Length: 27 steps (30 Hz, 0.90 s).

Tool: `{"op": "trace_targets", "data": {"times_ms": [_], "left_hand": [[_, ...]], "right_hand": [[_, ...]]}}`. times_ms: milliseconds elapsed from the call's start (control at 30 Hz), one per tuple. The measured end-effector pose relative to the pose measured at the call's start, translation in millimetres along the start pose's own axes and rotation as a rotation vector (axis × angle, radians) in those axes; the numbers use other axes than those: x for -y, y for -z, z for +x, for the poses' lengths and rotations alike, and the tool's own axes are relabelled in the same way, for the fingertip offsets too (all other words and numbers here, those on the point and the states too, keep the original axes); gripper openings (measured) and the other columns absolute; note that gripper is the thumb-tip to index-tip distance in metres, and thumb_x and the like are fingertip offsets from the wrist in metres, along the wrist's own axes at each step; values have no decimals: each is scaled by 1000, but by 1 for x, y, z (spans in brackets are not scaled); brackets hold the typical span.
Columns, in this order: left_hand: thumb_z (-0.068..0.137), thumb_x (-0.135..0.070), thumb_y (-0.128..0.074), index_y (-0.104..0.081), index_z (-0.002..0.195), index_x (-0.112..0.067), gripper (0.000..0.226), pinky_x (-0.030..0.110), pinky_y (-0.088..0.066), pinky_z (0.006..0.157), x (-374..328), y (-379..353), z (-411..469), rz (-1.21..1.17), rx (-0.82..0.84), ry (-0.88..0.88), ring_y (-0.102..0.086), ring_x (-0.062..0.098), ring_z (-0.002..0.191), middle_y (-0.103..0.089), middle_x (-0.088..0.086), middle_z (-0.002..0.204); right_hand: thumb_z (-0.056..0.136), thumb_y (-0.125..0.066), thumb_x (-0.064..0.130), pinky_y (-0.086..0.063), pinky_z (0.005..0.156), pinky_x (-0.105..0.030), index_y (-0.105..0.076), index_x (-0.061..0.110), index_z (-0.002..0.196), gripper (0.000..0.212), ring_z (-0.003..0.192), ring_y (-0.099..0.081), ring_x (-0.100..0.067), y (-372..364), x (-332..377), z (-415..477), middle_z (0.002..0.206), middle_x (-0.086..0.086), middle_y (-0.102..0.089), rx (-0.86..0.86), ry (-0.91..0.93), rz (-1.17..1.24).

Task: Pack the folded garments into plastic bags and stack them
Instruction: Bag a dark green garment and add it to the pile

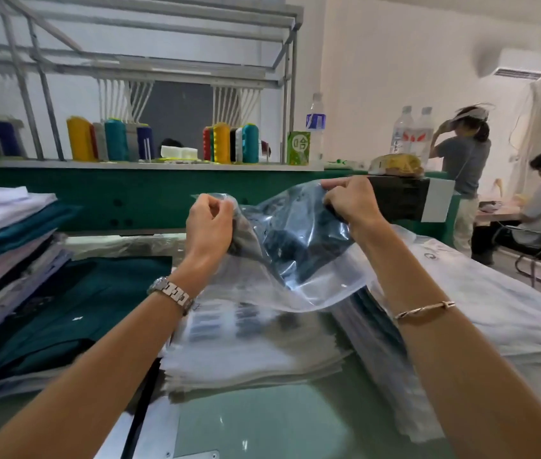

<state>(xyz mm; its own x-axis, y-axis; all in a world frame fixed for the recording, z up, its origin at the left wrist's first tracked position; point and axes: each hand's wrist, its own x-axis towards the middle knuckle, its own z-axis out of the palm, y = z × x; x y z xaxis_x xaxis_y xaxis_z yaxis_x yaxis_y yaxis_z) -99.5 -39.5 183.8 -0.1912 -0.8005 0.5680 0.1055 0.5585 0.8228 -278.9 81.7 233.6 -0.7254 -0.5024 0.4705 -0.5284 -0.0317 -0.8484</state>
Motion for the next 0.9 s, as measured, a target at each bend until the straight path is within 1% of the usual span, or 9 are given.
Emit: {"op": "trace_targets", "data": {"times_ms": [100,167,200,267,333,433,567,667,900], "left_hand": [[98,-26,-52,-50,81,-19,18,30,-48,61,-19,-32,-10,-127,33,-26,-54,16,73,-56,4,82],[98,-30,-53,-48,78,-20,23,30,-45,62,-30,-55,-23,-178,28,-82,-51,11,69,-54,0,77],[98,-32,-52,-47,77,-20,25,28,-45,61,-36,-67,-30,-196,30,-111,-49,7,66,-52,-2,74],[100,-35,-51,-45,78,-21,27,23,-43,60,-46,-92,-45,-249,59,-138,-47,-2,60,-50,-6,73],[101,-35,-49,-44,81,-19,26,26,-46,62,-54,-117,-60,-305,106,-129,-48,0,62,-50,-5,74],[102,-31,-46,-42,84,-17,24,34,-49,62,-62,-149,-81,-350,187,-99,-49,11,66,-50,-1,76],[104,-29,-43,-42,87,-14,22,24,-44,52,-56,-181,-101,-334,302,-90,-44,3,55,-49,-1,72],[104,-25,-42,-42,87,-13,21,19,-38,48,-43,-195,-110,-297,333,-46,-40,1,49,-46,-2,70],[102,-24,-45,-44,81,-16,23,24,-39,53,-9,-198,-125,-234,355,48,-41,3,52,-45,-7,64]], "right_hand": [[84,-51,-5,-51,83,-25,-74,11,104,34,79,-53,-6,51,4,7,80,12,-59,-89,-6,21],[84,-49,-9,-48,75,-18,-73,9,106,37,82,-53,-7,86,-1,10,89,4,-64,-142,-14,36],[83,-49,-10,-51,79,-22,-73,10,105,38,90,-56,-13,103,-6,10,101,-3,-66,-163,-25,49],[84,-50,-9,-48,97,-37,-73,14,104,38,110,-52,-25,136,-16,11,120,-9,-61,-191,-66,42],[84,-51,-10,-44,103,-41,-71,13,109,40,114,-51,-27,167,-29,12,125,-9,-59,-213,-95,11],[84,-49,-10,-44,104,-42,-69,13,115,44,118,-51,-30,201,-53,9,127,-12,-59,-262,-149,-22],[85,-42,-12,-43,101,-37,-66,6,119,46,117,-49,-28,231,-92,3,131,-11,-55,-293,-203,2],[84,-42,-15,-39,109,-43,-64,2,121,46,123,-46,-31,245,-117,2,130,-5,-53,-327,-225,19],[84,-42,-14,-44,104,-42,-64,0,120,44,115,-55,-33,259,-158,10,124,-17,-60,-340,-354,64]]}}
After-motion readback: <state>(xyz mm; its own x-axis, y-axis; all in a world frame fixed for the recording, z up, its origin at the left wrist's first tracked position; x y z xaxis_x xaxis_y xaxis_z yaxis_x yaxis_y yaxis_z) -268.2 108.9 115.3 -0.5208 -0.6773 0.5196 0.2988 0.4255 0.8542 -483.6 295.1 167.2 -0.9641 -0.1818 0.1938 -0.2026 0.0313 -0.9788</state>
